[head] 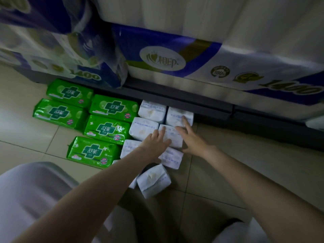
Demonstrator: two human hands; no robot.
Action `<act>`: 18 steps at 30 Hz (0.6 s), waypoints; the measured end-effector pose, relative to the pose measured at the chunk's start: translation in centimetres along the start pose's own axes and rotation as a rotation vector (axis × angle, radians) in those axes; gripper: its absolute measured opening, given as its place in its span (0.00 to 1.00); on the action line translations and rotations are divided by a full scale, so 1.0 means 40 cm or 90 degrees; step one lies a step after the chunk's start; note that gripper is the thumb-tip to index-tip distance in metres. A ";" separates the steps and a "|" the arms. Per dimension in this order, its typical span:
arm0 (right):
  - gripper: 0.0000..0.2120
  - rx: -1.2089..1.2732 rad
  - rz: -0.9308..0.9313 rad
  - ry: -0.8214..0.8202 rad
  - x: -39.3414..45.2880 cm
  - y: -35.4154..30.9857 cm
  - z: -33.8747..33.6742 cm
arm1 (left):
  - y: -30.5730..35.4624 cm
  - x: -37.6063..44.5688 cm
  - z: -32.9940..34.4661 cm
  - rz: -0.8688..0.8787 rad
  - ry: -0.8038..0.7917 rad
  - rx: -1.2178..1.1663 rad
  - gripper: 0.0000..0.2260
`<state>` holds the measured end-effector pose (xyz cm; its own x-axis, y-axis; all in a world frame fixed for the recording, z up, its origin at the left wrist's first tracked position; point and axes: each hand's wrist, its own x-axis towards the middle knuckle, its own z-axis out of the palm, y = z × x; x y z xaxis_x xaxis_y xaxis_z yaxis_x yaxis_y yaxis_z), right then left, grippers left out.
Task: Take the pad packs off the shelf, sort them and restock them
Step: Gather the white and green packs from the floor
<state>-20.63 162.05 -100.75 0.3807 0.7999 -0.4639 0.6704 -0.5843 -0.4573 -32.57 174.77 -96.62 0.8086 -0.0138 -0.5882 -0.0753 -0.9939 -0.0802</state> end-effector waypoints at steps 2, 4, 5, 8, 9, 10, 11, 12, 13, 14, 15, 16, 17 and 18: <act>0.37 -0.064 -0.028 -0.008 0.003 0.019 -0.020 | 0.003 0.011 0.001 0.000 -0.019 0.014 0.36; 0.36 -0.134 -0.043 0.001 0.004 0.022 -0.055 | 0.002 0.023 -0.001 -0.003 -0.020 0.027 0.37; 0.38 -0.172 -0.046 0.015 0.008 0.025 -0.068 | -0.001 0.028 -0.002 -0.002 -0.016 0.037 0.38; 0.38 -0.253 -0.022 0.103 0.025 0.014 -0.075 | -0.010 0.030 -0.002 0.006 -0.007 0.063 0.40; 0.36 -0.281 -0.014 0.122 0.026 0.001 -0.072 | -0.011 0.028 0.000 0.007 -0.002 0.062 0.40; 0.33 -0.312 -0.017 0.149 0.031 -0.002 -0.062 | -0.012 0.026 0.001 0.003 0.005 0.052 0.41; 0.29 -0.332 -0.026 0.183 0.031 -0.009 -0.057 | -0.013 0.026 0.001 -0.004 0.014 0.030 0.42; 0.25 -0.344 -0.046 0.206 0.040 -0.005 -0.048 | -0.016 0.029 0.000 -0.012 0.029 -0.003 0.43; 0.22 -0.328 -0.033 0.226 0.043 -0.010 -0.049 | -0.021 0.033 -0.002 -0.019 0.045 -0.039 0.42; 0.22 -0.320 -0.011 0.214 0.045 -0.005 -0.046 | -0.026 0.038 -0.004 -0.020 0.055 -0.075 0.41; 0.23 -0.290 0.009 0.189 0.039 -0.015 -0.053 | -0.030 0.043 -0.004 -0.017 0.062 -0.100 0.39; 0.25 -0.322 -0.010 0.141 0.041 -0.010 -0.049 | -0.032 0.047 -0.003 -0.013 0.069 -0.113 0.37; 0.26 -0.309 -0.032 0.130 0.040 -0.010 -0.049 | -0.031 0.052 0.002 -0.012 0.072 -0.117 0.36; 0.24 -0.321 -0.025 0.109 0.047 -0.011 -0.041 | -0.028 0.055 0.006 -0.014 0.073 -0.114 0.36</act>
<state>-19.17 164.03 -100.16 0.4192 0.8557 -0.3035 0.8932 -0.4486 -0.0310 -30.85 175.89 -98.02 0.8705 0.0062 -0.4922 0.0399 -0.9975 0.0580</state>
